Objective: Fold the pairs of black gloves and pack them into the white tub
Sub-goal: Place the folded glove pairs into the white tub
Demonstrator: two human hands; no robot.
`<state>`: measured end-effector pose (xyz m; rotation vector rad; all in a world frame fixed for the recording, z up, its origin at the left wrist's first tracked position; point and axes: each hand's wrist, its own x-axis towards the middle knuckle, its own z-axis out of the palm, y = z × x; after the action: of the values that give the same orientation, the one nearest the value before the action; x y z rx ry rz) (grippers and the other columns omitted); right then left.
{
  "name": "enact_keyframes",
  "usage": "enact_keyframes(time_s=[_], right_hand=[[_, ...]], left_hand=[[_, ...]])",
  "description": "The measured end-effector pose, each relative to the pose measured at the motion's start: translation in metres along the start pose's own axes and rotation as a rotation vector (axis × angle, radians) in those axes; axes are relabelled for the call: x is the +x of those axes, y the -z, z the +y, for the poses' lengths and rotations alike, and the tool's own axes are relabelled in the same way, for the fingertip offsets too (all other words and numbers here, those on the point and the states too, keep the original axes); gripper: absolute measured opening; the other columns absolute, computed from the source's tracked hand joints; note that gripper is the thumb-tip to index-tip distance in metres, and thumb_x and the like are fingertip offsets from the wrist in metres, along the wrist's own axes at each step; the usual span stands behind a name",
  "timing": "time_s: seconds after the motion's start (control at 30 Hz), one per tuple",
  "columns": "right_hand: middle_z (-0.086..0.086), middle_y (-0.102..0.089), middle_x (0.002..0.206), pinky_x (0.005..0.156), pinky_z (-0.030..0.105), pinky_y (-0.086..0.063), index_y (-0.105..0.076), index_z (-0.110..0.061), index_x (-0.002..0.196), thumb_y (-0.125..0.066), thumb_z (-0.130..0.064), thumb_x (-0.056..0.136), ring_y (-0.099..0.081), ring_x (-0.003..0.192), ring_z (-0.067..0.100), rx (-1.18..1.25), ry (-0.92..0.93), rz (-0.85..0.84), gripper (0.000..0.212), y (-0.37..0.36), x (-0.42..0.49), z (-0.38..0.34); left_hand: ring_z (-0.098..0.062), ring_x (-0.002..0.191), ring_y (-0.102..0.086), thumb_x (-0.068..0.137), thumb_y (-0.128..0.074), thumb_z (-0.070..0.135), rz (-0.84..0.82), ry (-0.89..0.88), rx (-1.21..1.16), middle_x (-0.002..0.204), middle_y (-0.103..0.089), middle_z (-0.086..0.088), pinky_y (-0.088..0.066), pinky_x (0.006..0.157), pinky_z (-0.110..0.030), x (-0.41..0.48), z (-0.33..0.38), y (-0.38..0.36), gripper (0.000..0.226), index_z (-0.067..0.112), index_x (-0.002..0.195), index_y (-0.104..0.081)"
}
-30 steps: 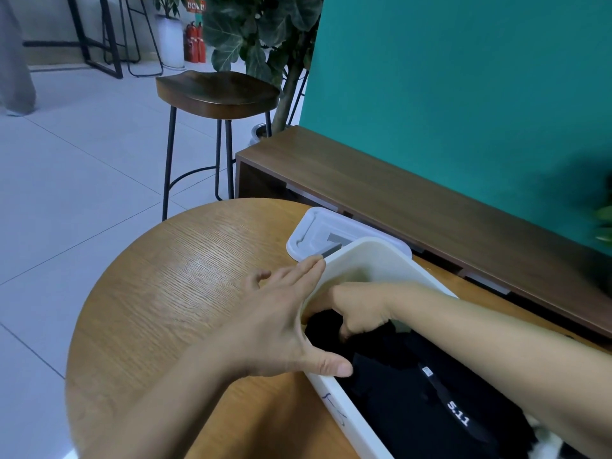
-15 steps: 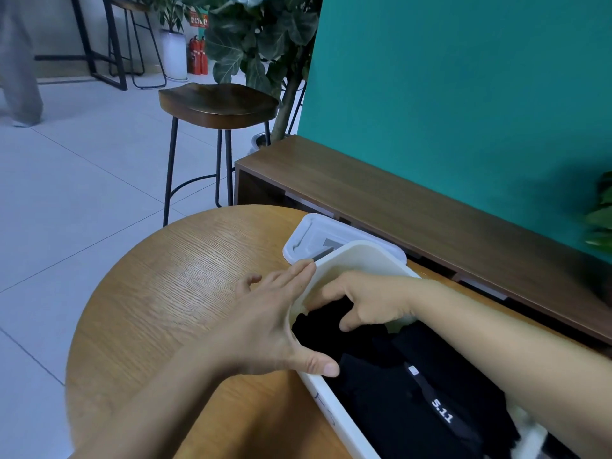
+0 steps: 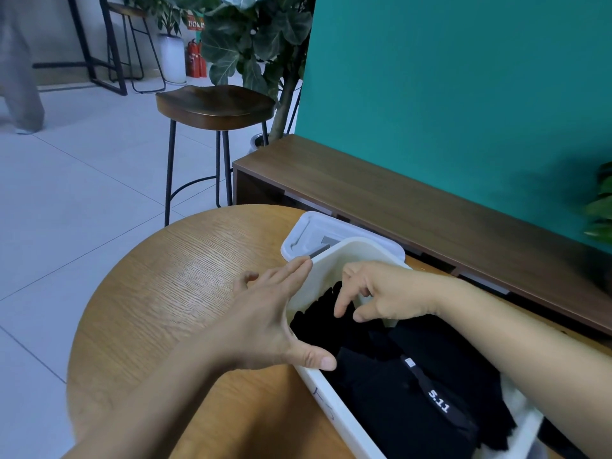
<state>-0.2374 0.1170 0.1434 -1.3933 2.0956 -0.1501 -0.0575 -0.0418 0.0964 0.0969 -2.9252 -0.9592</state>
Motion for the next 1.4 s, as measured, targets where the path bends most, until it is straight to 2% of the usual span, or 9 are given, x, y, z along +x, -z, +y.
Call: enact_keyframes(time_s=[0.13,0.23,0.4,0.53,0.63,0.77,1.13,1.27,1.4], right_hand=[[-0.013,-0.049,0.097,0.059,0.006,-0.042,-0.061,-0.023,0.133,-0.065,-0.004,0.090,-0.057,0.095,0.017,-0.050,-0.055,-0.145,0.047,-0.005,0.008,0.007],[0.025,-0.056,0.111,0.055,0.010,-0.043,-0.053,-0.023,0.141,-0.062,-0.003,0.090,-0.056,0.104,0.042,-0.079,-0.069,-0.169,0.055,-0.011,0.017,0.016],[0.001,-0.044,0.113,0.059,0.004,-0.039,-0.044,-0.029,0.146,-0.063,-0.006,0.090,-0.050,0.083,0.006,-0.142,-0.075,-0.216,0.063,-0.017,0.029,0.021],[0.028,-0.052,0.120,0.050,0.007,-0.039,-0.046,-0.030,0.145,-0.061,-0.004,0.091,-0.057,0.072,0.008,-0.117,-0.076,-0.220,0.062,-0.013,0.027,0.024],[0.006,-0.060,0.108,0.054,0.009,-0.044,-0.051,-0.030,0.141,-0.057,-0.002,0.094,-0.053,0.052,-0.011,0.002,-0.130,-0.152,0.055,-0.002,0.014,0.015],[-0.009,-0.063,0.124,0.103,0.027,-0.044,-0.058,-0.034,0.134,-0.059,-0.008,0.094,-0.057,0.113,0.002,0.091,-0.161,-0.002,0.047,0.019,-0.019,0.001],[-0.008,-0.071,0.112,0.096,0.018,-0.046,-0.069,-0.031,0.116,-0.068,-0.007,0.090,-0.064,0.108,0.002,0.297,-0.382,0.454,0.035,0.000,-0.195,-0.004],[-0.007,-0.070,0.117,0.107,0.032,-0.043,-0.067,-0.035,0.112,-0.069,-0.009,0.089,-0.061,0.114,0.007,0.381,-0.499,0.540,0.035,-0.048,-0.255,0.005],[-0.006,-0.066,0.121,0.098,0.023,-0.040,-0.062,-0.030,0.126,-0.067,-0.010,0.091,-0.057,0.118,0.007,0.442,-0.602,0.585,0.040,-0.104,-0.300,0.009]], left_hand=[[0.032,0.121,0.024,0.034,-0.037,0.105,-0.003,0.013,-0.002,0.161,0.007,0.027,0.016,0.109,-0.023,0.002,0.002,-0.001,0.149,0.032,0.159,0.001],[0.030,0.126,0.020,0.035,-0.038,0.105,-0.008,0.009,0.004,0.162,0.007,0.027,0.021,0.105,-0.017,0.003,0.003,-0.001,0.149,0.032,0.159,0.002],[0.033,0.118,0.026,0.035,-0.039,0.104,-0.007,0.010,0.002,0.162,0.007,0.026,0.022,0.105,-0.017,0.005,0.002,-0.001,0.148,0.033,0.159,0.002],[0.035,0.116,0.021,0.033,-0.040,0.104,-0.015,0.018,-0.011,0.161,0.006,0.026,0.015,0.110,-0.025,0.009,0.005,0.000,0.150,0.033,0.159,0.000],[0.022,0.130,0.006,0.034,-0.043,0.101,-0.019,0.042,-0.001,0.162,0.002,0.025,0.012,0.113,-0.029,0.013,0.007,0.001,0.149,0.032,0.159,-0.003],[0.001,0.148,-0.001,0.031,-0.036,0.107,-0.010,0.055,0.005,0.164,-0.006,0.019,0.009,0.118,-0.040,0.017,0.011,0.003,0.153,0.029,0.159,-0.009],[-0.007,0.151,-0.007,0.056,-0.037,0.093,0.056,-0.054,0.049,0.164,-0.017,0.012,0.006,0.117,-0.040,-0.004,0.084,-0.014,0.121,0.029,0.157,-0.020],[-0.011,0.149,-0.017,0.082,-0.048,0.074,0.075,-0.235,0.077,0.162,-0.025,0.010,0.002,0.118,-0.040,-0.021,0.136,-0.046,0.089,0.029,0.155,-0.026],[-0.009,0.150,-0.011,0.096,-0.052,0.054,0.024,-0.435,0.094,0.162,-0.023,0.010,0.011,0.115,-0.030,-0.046,0.183,-0.090,0.070,0.027,0.155,-0.026]])
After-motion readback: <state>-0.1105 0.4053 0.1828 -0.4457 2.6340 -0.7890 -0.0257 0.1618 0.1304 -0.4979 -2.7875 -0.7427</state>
